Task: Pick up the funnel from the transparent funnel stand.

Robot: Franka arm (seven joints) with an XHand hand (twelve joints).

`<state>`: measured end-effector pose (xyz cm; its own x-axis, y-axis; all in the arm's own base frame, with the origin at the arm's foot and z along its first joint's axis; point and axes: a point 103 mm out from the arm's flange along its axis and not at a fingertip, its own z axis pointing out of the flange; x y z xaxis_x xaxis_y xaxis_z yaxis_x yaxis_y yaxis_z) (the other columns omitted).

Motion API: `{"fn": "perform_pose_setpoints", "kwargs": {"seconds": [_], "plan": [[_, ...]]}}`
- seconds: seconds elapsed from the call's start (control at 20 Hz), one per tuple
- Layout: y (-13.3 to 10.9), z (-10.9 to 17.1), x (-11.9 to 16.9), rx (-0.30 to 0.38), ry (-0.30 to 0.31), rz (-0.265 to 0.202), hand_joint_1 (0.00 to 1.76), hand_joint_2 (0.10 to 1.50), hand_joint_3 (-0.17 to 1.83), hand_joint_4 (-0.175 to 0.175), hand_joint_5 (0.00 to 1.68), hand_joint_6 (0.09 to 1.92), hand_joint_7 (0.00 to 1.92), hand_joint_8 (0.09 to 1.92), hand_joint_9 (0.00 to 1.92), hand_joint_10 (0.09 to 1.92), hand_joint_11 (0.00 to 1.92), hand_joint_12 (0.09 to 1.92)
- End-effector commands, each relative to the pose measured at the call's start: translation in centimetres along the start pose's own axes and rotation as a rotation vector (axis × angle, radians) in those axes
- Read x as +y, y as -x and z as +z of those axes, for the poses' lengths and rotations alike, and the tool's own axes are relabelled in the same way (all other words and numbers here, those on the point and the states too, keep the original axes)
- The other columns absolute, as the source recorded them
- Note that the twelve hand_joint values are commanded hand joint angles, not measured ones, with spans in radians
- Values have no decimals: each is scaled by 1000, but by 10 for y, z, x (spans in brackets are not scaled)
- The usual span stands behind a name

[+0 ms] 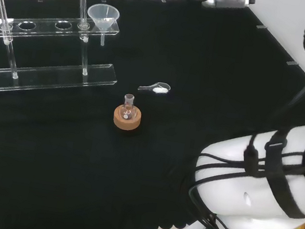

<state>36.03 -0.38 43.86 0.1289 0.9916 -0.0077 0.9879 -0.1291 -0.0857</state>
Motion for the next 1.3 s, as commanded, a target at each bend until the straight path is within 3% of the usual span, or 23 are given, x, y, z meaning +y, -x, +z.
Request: {"fn": "perform_pose_setpoints", "kwargs": {"seconds": [0.05,0.3,0.65,0.9,1.3], "plan": [[-13,30,56,-18,-38,-14,0,1230,382,-4,283,87,38,525,237,601,94,1355],[-16,50,103,6,-81,-45,0,1231,377,-3,283,87,36,524,236,601,92,1355],[-24,67,148,-24,-103,-69,0,1232,371,-4,279,87,37,524,233,602,87,1357],[-58,83,165,-31,-134,-130,0,1228,364,-5,274,87,38,524,232,603,84,1359],[-82,103,182,-41,-181,-151,57,1178,328,-10,246,87,59,539,248,621,70,1374]]}}
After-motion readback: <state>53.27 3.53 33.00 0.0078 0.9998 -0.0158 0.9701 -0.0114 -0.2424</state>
